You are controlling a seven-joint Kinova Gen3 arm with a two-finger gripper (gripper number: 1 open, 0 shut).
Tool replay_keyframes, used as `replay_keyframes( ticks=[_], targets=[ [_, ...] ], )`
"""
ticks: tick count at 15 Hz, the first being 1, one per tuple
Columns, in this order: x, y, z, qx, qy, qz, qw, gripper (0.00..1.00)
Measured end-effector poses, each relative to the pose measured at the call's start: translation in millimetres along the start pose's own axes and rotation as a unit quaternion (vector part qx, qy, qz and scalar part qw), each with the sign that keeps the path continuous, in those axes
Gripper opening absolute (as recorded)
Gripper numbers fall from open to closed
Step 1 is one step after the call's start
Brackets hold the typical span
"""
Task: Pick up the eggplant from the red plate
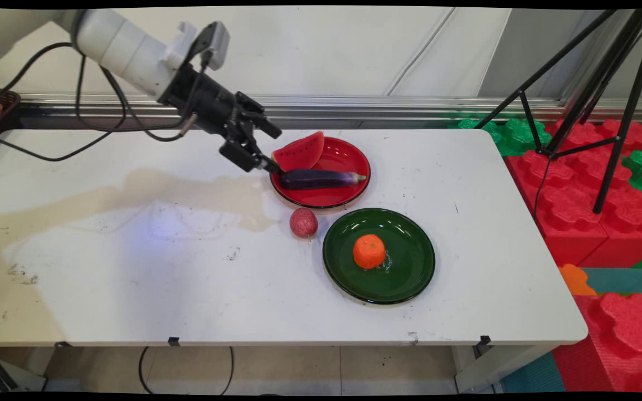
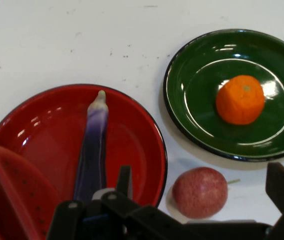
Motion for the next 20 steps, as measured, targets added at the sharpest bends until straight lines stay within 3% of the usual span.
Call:
replay_keyframes(
  ticks=[11,20],
  targets=[
    [36.2,-12.6,65.9,-0.003,-0.046,0.037,0.9983,1.00],
    [55.2,-44.2,118.3,0.003,-0.096,0.073,0.9927,1.00]
  ],
)
